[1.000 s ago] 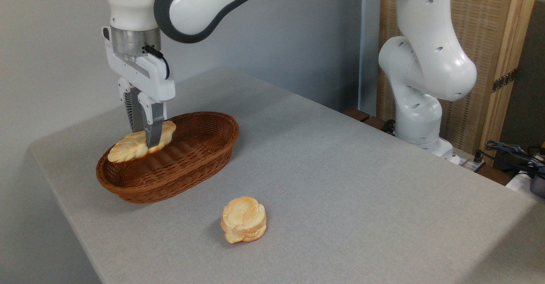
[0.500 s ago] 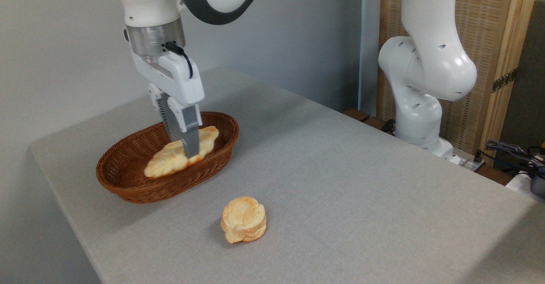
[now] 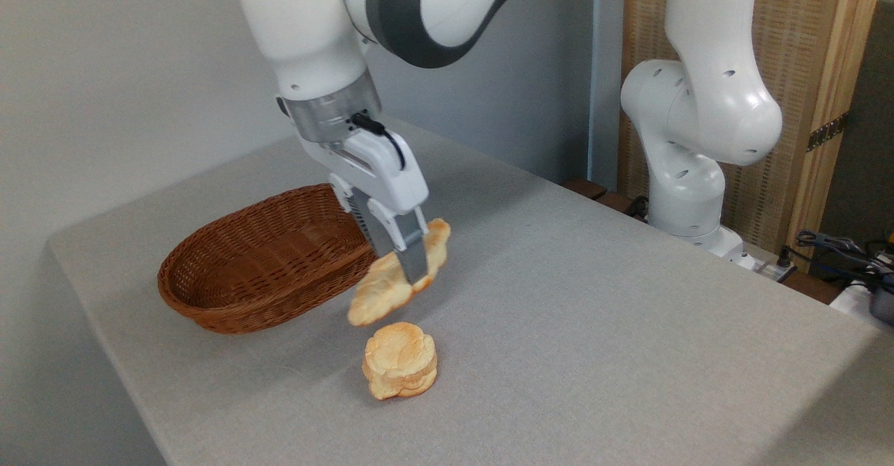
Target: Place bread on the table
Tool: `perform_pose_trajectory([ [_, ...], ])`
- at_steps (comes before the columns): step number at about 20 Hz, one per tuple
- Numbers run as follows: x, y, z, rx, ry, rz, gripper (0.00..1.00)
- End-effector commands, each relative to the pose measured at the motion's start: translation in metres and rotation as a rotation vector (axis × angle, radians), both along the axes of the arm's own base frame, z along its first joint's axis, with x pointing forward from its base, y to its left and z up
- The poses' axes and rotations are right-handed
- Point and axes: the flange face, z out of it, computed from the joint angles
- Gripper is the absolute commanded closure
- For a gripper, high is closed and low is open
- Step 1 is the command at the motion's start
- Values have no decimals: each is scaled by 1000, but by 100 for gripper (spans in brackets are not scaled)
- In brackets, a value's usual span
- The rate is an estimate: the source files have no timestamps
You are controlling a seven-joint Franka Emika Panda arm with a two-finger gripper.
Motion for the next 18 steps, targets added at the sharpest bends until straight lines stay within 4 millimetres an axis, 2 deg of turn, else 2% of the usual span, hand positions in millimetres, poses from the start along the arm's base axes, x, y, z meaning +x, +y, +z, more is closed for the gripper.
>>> perform_pose_trajectory([
  [1,-11,14,-3,-18,38,-4,33],
  [3,-10,17,-5,-17,44,2,17],
  [4,-10,17,-6,-17,45,2,2],
  [18,-8,18,-14,-3,59,-3,0],
])
